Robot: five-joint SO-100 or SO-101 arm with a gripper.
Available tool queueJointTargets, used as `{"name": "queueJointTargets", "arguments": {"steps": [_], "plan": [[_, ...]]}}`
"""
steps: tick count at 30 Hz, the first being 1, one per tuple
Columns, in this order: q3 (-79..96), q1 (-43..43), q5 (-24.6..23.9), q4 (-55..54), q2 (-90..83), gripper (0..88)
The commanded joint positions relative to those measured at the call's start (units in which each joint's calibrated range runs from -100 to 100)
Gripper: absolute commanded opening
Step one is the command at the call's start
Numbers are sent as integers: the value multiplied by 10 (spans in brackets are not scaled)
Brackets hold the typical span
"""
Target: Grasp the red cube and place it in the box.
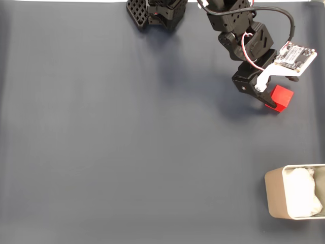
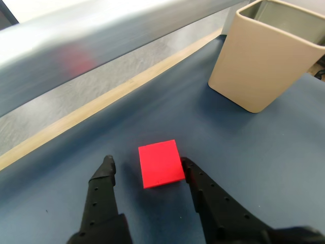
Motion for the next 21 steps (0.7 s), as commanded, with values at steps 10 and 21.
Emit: {"name": "queueJointTargets", "arguments": {"steps": [10, 21], "plan": [[-2, 0, 12, 23, -38, 204], [-2, 0, 15, 27, -50, 107]]}}
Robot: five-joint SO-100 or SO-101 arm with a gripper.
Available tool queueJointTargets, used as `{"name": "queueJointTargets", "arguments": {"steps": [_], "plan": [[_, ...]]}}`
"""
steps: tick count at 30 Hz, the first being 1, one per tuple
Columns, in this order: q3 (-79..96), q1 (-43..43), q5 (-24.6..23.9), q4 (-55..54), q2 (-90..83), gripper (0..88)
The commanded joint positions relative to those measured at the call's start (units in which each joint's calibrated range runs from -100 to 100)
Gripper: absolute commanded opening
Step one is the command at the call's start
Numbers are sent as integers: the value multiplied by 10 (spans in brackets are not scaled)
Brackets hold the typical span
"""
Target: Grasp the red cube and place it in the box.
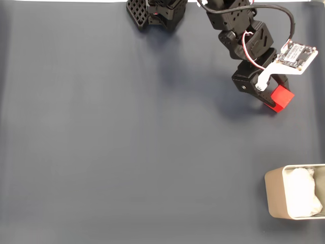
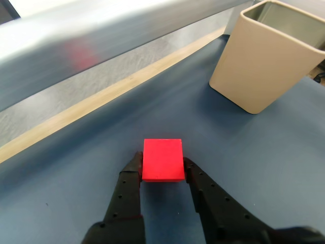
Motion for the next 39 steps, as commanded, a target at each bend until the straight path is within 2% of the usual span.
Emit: {"name": "queueJointTargets", "arguments": {"steps": [1, 7, 15, 23, 39], "plan": [[-2, 0, 6, 1, -29, 104], [-4, 0, 5, 4, -35, 60], [-25, 24, 7, 36, -91, 59], [-96, 66, 9, 118, -141, 62], [-369, 135, 9, 205, -25, 65]]}}
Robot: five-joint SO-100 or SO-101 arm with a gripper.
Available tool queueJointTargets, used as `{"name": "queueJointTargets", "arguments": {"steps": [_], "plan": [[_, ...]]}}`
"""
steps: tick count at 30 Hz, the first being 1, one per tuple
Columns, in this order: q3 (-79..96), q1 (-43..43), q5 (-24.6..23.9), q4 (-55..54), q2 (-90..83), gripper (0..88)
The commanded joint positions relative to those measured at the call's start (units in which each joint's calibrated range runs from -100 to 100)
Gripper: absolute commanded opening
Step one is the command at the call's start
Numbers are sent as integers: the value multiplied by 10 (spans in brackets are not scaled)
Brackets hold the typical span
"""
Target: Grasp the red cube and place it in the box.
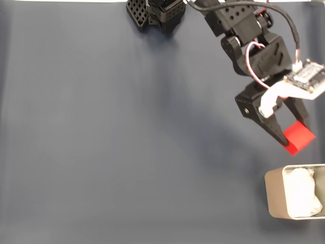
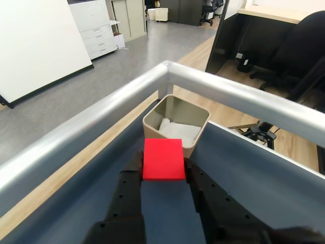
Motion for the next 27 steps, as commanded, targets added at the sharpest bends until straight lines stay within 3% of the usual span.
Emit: {"name": "queueJointTargets", "arguments": {"steps": [1, 27], "plan": [[-87, 11, 6, 6, 25, 66], [-323, 35, 17, 31, 211, 67]]}}
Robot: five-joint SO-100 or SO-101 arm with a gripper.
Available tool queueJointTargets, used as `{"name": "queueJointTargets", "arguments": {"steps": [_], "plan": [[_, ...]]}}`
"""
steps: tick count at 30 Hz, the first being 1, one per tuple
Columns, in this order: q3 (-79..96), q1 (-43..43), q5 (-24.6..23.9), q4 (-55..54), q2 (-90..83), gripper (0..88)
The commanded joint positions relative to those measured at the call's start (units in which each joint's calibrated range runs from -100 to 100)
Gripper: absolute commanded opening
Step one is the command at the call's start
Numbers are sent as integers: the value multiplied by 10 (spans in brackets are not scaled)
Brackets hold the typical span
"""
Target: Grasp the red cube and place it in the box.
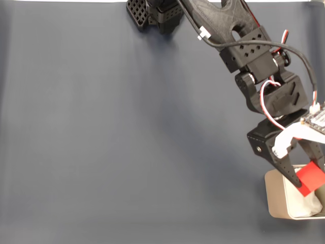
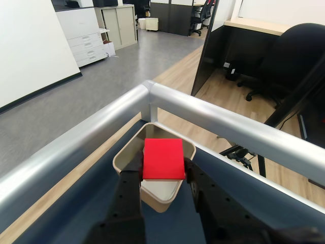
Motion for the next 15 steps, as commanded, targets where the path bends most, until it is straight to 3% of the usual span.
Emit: {"name": "queueJointTargets", "arguments": {"steps": [1, 15], "plan": [[-49, 1, 5, 4, 1, 67], [-95, -1, 7, 15, 37, 70]]}}
